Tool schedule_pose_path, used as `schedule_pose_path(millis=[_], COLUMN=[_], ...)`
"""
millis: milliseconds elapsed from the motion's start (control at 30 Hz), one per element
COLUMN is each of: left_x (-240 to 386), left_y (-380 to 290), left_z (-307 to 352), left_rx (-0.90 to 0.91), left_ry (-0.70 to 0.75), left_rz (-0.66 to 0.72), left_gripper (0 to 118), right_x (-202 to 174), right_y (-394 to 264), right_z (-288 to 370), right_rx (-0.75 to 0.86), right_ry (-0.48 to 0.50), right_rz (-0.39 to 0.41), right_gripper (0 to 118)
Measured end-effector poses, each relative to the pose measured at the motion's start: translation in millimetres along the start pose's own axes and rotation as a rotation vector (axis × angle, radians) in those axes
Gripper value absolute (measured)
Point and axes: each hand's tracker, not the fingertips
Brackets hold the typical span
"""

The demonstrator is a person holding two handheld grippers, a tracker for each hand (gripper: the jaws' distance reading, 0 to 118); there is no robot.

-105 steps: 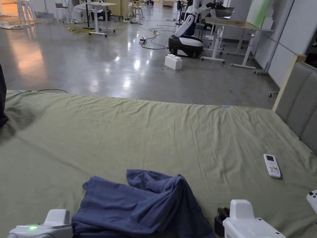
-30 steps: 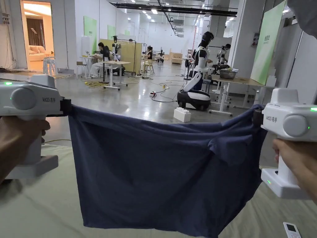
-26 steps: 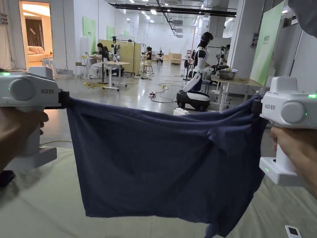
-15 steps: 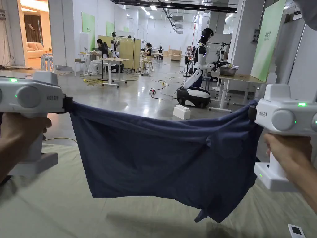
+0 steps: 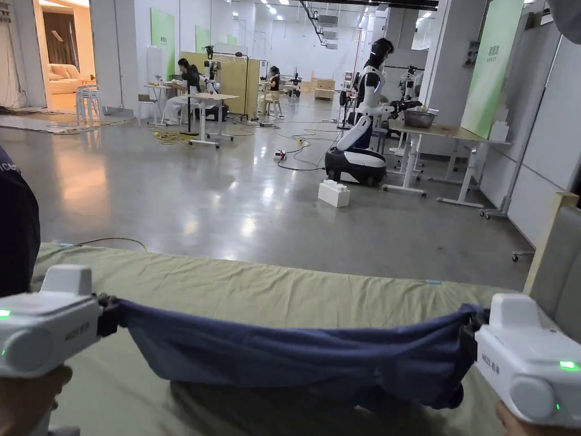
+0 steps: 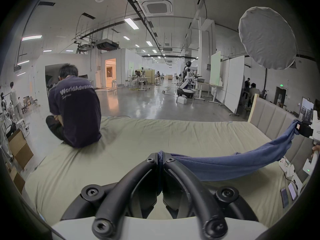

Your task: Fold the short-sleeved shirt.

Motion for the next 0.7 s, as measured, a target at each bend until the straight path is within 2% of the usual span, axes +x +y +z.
schedule_pose_path(millis=[167, 300, 367, 400, 433, 467, 500, 533, 567, 700], left_x=[-10, -17, -19, -18, -20, -21, -21, -21, -17, -11], left_y=[-59, -96, -113, -121, -128, -137, -141, -148, -156, -185], left_z=[58, 98, 120, 128, 130, 134, 135, 137, 137, 119], left_rx=[-0.019, -0.047, -0.058, -0.081, -0.087, -0.100, -0.123, -0.138, -0.160, -0.279], left_ry=[0.004, 0.003, -0.006, -0.006, -0.003, -0.006, -0.007, -0.003, -0.005, -0.023], left_rz=[-0.002, 0.030, 0.050, 0.035, 0.030, 0.028, 0.028, 0.035, 0.038, 0.024], left_gripper=[5, 5, 5, 5, 5, 5, 5, 5, 5, 5], right_x=[-3, -4, -2, -5, -8, -9, -8, -7, -9, -12], right_y=[-45, -78, -96, -101, -107, -113, -119, -133, -140, -178], right_z=[59, 101, 126, 136, 142, 150, 154, 155, 157, 152], right_rx=[-0.026, -0.084, -0.105, -0.096, -0.126, -0.110, -0.114, -0.215, -0.186, -0.317], right_ry=[0.018, 0.036, 0.031, 0.045, 0.031, 0.032, 0.036, 0.037, 0.030, 0.034], right_rz=[0.036, 0.015, -0.069, -0.021, 0.023, 0.030, 0.016, -0.058, -0.010, -0.020], right_gripper=[6, 6, 6, 6, 6, 6, 6, 6, 6, 6])
